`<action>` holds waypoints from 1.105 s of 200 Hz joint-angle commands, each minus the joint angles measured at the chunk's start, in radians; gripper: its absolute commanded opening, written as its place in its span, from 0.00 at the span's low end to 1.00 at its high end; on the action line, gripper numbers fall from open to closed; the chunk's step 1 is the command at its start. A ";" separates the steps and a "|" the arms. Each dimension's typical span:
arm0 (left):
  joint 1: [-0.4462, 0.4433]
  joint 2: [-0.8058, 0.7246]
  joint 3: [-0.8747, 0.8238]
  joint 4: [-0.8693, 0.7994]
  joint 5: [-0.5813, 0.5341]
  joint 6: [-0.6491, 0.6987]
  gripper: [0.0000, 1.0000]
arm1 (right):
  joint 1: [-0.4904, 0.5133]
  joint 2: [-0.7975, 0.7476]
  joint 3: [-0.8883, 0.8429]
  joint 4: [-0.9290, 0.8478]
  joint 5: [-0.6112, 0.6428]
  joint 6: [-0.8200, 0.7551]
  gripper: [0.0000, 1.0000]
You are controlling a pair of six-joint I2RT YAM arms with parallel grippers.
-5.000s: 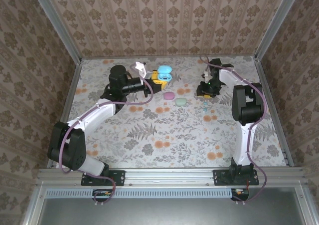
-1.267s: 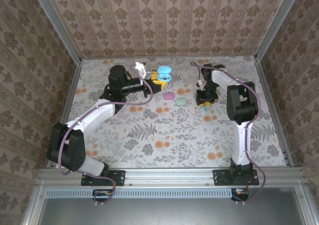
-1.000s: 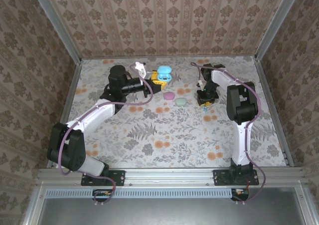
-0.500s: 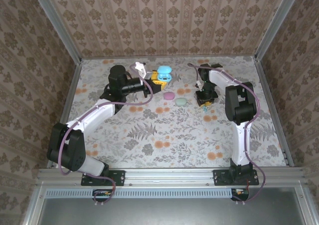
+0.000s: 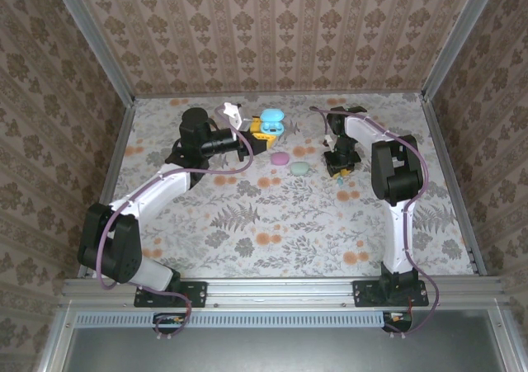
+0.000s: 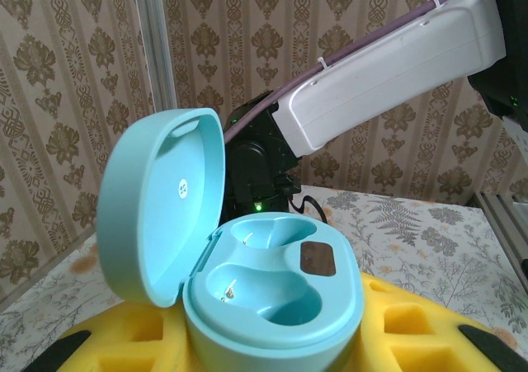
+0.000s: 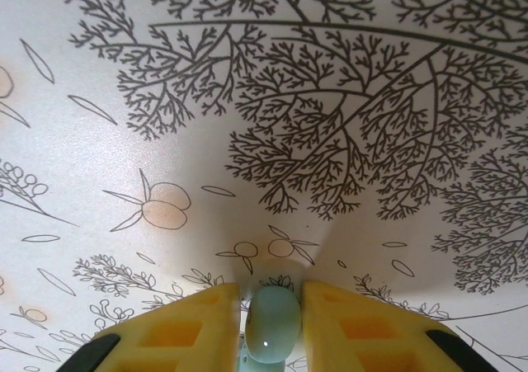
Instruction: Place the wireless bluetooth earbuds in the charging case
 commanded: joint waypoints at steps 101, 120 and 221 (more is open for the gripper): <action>-0.008 -0.036 0.008 -0.015 -0.001 0.027 0.27 | 0.007 0.028 0.040 -0.030 0.007 -0.003 0.26; -0.008 -0.037 0.008 -0.015 0.000 0.027 0.27 | 0.007 0.037 0.042 -0.042 0.018 -0.005 0.30; -0.009 -0.031 0.017 -0.015 0.003 0.024 0.27 | 0.011 0.047 0.036 -0.052 0.024 -0.011 0.28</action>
